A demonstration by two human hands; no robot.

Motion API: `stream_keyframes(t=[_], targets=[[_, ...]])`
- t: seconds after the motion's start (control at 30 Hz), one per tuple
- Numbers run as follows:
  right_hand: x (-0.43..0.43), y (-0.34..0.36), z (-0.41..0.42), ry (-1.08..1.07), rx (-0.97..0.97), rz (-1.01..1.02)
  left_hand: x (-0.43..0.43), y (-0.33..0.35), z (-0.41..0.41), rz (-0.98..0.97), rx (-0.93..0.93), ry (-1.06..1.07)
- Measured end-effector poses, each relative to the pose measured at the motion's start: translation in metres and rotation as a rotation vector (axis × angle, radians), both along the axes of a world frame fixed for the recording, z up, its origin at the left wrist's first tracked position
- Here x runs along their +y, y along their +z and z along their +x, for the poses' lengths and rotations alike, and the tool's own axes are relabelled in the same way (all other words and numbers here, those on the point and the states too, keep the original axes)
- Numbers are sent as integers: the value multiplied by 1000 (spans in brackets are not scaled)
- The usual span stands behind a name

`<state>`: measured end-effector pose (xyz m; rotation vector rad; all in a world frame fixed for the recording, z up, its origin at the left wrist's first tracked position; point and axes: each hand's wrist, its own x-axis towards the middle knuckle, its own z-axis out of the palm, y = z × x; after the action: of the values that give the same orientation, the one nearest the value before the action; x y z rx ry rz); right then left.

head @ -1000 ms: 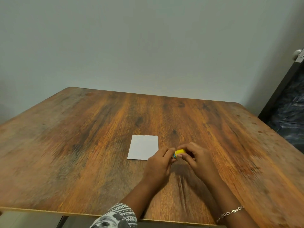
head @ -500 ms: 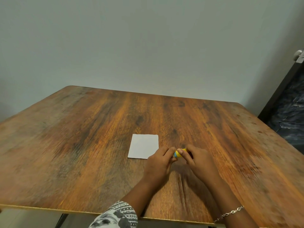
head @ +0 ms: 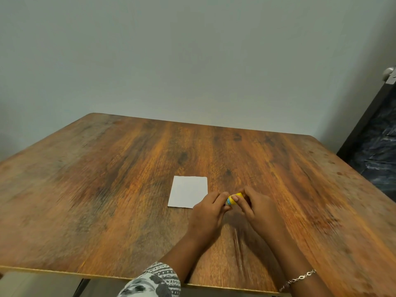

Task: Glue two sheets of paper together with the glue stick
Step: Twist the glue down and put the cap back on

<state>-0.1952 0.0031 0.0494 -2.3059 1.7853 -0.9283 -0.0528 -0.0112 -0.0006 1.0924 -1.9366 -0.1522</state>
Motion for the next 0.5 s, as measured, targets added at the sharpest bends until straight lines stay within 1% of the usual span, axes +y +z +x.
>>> stream_keyframes(t=[0.1,0.13,0.2,0.3,0.37,0.43,0.5], targets=[[1,-2,1,119,-91,15,1,1,0,11,52,-18],[2,-2,1,122,-103,24,1,1,0,14,53,-19],[1,-4,1,88,-93,35,1,0,1,13,28,-12],[-3,-7,0,-16,3,-9,-1,0,1,-4,-21,7],[-5,-9,0,-59,2,-29,-1,-1,1,-8,-17,2],[-6,-9,1,-32,-68,-36,-1,-2,1,-3,12,-1],[-4,-8,3,69,-229,-2,-2,-4,1,12,49,7]])
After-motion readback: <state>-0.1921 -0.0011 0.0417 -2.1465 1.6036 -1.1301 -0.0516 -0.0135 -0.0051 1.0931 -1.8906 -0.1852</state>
